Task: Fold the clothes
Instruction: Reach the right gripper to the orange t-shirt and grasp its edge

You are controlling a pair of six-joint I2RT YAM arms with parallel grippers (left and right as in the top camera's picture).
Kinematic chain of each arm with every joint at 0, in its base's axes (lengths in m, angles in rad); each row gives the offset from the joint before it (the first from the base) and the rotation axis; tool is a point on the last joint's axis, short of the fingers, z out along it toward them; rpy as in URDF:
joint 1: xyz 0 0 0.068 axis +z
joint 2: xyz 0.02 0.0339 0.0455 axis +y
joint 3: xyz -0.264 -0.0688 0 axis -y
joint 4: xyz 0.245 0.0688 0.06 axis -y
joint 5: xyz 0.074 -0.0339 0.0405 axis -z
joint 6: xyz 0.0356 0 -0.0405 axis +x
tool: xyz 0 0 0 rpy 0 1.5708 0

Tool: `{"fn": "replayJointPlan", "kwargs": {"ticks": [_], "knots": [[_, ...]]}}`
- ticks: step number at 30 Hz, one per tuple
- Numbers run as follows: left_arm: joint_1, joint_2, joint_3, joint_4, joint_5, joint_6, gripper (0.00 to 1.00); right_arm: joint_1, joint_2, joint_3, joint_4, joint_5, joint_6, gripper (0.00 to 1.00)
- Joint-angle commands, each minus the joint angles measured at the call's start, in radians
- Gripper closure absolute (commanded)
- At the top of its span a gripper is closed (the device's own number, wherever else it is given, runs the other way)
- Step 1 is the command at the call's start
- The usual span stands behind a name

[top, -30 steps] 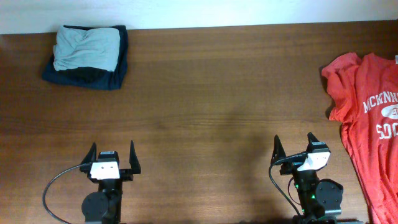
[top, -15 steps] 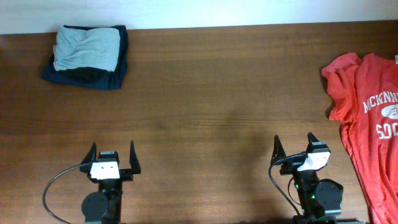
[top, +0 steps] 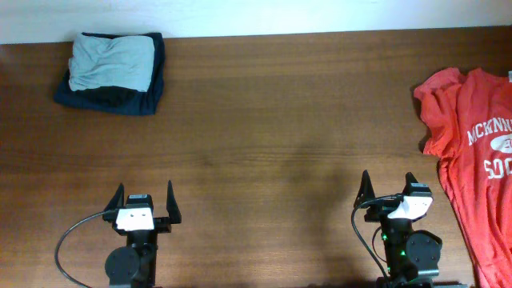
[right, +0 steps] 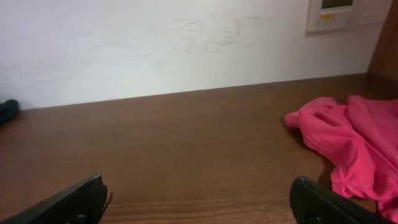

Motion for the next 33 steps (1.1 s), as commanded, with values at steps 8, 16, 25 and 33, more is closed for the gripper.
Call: {"fn": "replayJointPlan", "kwargs": {"ticks": [8,16,25,33], "knots": [[-0.003,-0.006,-0.005,-0.001,0.008,0.012,0.01,-0.007,0.137,0.369,-0.046,0.030,0.110,0.02],[-0.003,-0.006,-0.005,-0.001,0.008,0.013,0.01,-0.008,0.624,0.966,-0.361,0.031,0.045,0.02],[-0.003,-0.006,-0.005,-0.001,0.008,0.012,0.01,-0.014,1.142,1.582,-0.709,0.195,0.018,0.01],[-0.003,-0.006,-0.005,-0.001,0.008,0.013,0.01,-0.200,1.537,1.924,-0.948,0.177,0.003,0.01]]}}
